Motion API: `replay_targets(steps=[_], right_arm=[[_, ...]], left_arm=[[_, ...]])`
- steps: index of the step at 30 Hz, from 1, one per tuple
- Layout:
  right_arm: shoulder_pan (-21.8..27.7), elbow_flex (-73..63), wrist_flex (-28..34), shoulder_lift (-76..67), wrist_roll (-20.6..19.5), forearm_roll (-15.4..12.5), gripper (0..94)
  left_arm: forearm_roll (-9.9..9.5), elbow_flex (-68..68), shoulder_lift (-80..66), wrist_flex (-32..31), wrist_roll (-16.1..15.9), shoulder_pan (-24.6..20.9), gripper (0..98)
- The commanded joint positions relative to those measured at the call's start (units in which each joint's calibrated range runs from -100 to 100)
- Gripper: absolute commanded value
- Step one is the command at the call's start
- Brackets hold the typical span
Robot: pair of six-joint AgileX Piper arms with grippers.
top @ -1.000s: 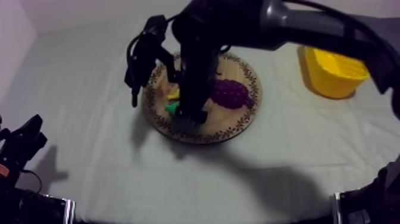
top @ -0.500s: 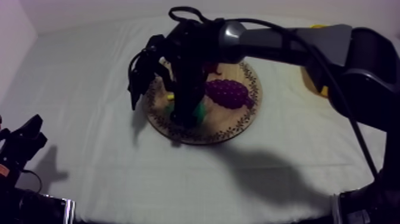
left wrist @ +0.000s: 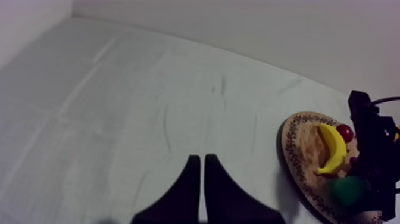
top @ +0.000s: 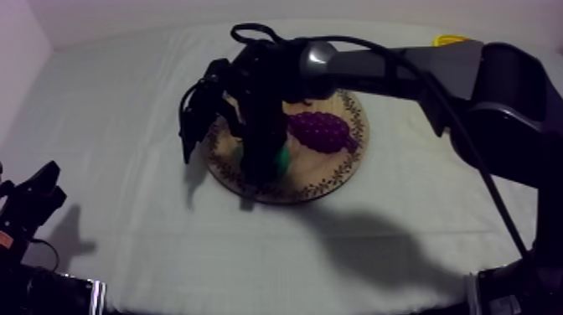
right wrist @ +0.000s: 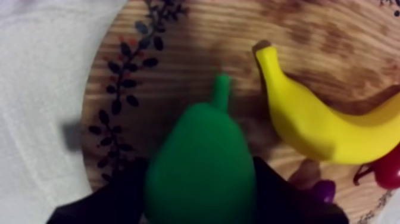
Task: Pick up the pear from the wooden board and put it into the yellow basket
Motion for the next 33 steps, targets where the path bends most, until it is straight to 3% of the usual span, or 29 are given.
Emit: replay_targets(steps=[1,13,19,27,33], right_arm=[[0.0,0.4,-0.4,-1.0,-0.3,0.2,42.9],[0.8,2.6,2.4,-15.0,-1.6,1.6,39.2],[1.7,2.2,4.1,-23.6,-4.2,2.6,36.6],[5.9,5.5,4.9,-34.0,-8.2,2.4,35.6],[10.8,8.1,7.6,-37.2,-9.8,0.6,33.7]], left_arm=[[-0.03,0.0,0.0,0.0,0.0,0.0,0.1],[-0.03,0.0,0.0,0.0,0.0,0.0,0.1],[-0.03,0.0,0.0,0.0,0.0,0.0,0.1],[-0.03,0.0,0.0,0.0,0.0,0.0,0.1],[-0.03,0.0,0.0,0.0,0.0,0.0,0.1]])
